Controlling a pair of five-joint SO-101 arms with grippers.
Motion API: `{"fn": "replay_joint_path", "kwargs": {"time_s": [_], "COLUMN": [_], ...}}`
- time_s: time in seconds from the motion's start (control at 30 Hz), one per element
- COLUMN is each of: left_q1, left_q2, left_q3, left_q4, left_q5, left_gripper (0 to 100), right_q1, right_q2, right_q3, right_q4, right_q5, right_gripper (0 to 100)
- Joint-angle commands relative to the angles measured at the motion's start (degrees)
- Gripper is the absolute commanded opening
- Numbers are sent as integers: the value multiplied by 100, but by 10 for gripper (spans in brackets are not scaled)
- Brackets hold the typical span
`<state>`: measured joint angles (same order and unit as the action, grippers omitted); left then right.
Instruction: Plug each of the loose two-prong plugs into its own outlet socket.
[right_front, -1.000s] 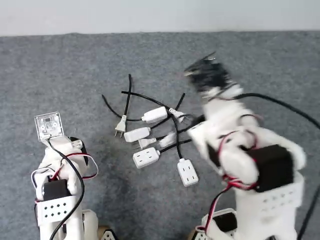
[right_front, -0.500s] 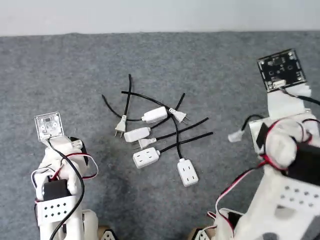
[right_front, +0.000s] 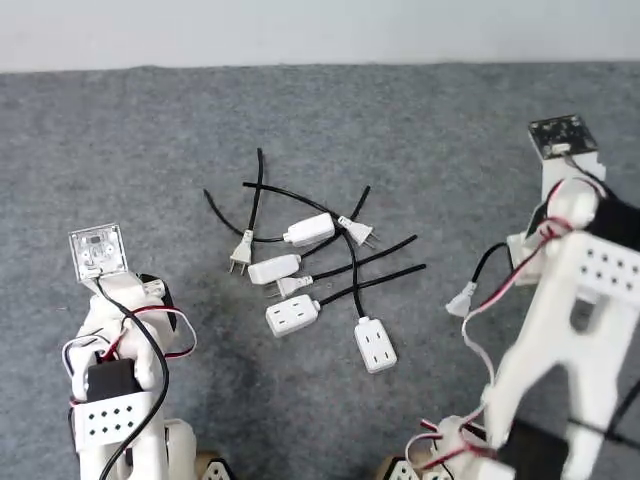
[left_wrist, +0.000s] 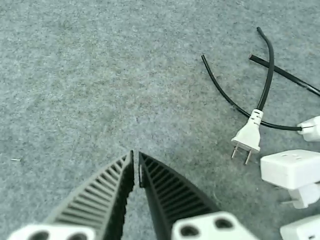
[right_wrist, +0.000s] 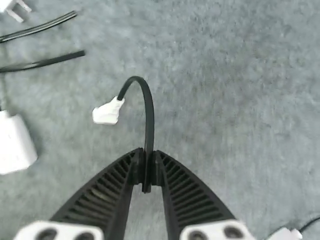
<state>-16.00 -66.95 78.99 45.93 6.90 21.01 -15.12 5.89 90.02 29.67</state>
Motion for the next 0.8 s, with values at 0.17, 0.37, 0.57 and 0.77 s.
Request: {"fn": "replay_joint_path", "kwargs": {"time_s": [0.17,0.37,0.57,0.77], "left_q1": [9,9,9,18], "left_q2": [-70,-70,-70,-70], "left_q3": [-75,-75,-75,-75], "left_q4": [-132,-141,-141,-149], "left_q5": [26,26,26,26], "left_gripper": [15,15,15,16], "right_q1": [84,215,215,145], "right_q2": [1516,2703,3582,3873], "right_q3": [-1688,-2585,-3130,-3376], "right_q4": [-541,-611,-1024,-998], "right_q5": [-466,-527,-536,-589], "right_gripper": [8,8,9,135]}}
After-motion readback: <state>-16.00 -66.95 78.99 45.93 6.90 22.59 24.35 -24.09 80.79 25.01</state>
